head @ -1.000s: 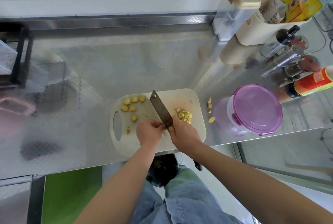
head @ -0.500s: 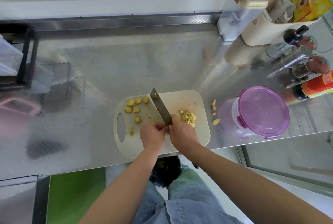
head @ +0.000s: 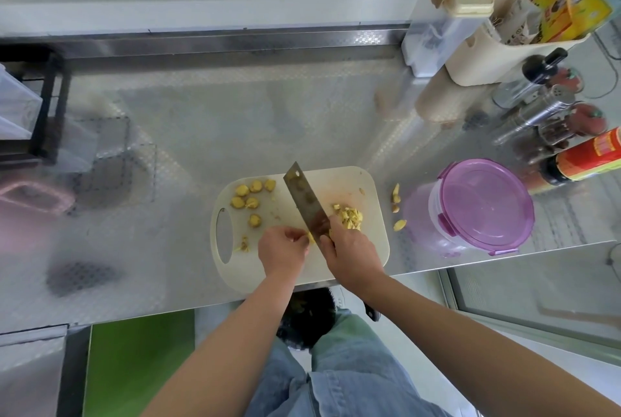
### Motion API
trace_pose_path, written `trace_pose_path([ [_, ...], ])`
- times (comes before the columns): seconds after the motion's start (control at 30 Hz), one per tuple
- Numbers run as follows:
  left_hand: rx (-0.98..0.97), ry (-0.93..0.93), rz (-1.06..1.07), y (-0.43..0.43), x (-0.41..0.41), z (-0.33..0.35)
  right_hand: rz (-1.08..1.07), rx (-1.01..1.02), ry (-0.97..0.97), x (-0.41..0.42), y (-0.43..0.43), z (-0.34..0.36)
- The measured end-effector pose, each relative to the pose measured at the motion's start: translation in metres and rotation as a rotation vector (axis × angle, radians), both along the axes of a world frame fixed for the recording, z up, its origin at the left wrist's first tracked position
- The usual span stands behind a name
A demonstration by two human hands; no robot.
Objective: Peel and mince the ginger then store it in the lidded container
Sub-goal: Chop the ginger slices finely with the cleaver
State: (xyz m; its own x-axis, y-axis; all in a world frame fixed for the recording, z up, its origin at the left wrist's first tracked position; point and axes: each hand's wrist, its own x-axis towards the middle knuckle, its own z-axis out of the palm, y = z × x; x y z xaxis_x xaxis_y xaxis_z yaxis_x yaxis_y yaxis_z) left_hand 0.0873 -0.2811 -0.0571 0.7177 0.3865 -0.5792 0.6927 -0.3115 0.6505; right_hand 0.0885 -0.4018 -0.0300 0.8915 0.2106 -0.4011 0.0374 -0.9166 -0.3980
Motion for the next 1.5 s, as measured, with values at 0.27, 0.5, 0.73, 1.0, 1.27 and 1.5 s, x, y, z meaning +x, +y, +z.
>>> trace_pose_path([
  [0.27,0.01,0.01,-0.026,0.0,0.002,0.002,-0.014,-0.044,0.019,-0.004,0.005,0.001],
  [0.5,0.002,0.022,-0.05,0.002,0.005,0.0,-0.001,-0.04,0.065,0.002,0.01,-0.001],
  [0.73,0.015,0.019,-0.049,0.003,0.005,-0.002,-0.002,-0.044,0.084,0.004,0.013,0.0],
  [1.0,0.019,0.01,-0.042,0.001,0.004,-0.001,-0.011,-0.047,0.108,0.002,0.013,0.002],
  [1.27,0.03,0.018,-0.061,0.003,0.006,-0.003,-0.068,-0.027,0.086,0.004,0.021,-0.005],
  [1.5,0.013,0.019,-0.017,0.004,0.002,-0.003,-0.121,0.085,0.0,0.012,0.013,-0.006],
])
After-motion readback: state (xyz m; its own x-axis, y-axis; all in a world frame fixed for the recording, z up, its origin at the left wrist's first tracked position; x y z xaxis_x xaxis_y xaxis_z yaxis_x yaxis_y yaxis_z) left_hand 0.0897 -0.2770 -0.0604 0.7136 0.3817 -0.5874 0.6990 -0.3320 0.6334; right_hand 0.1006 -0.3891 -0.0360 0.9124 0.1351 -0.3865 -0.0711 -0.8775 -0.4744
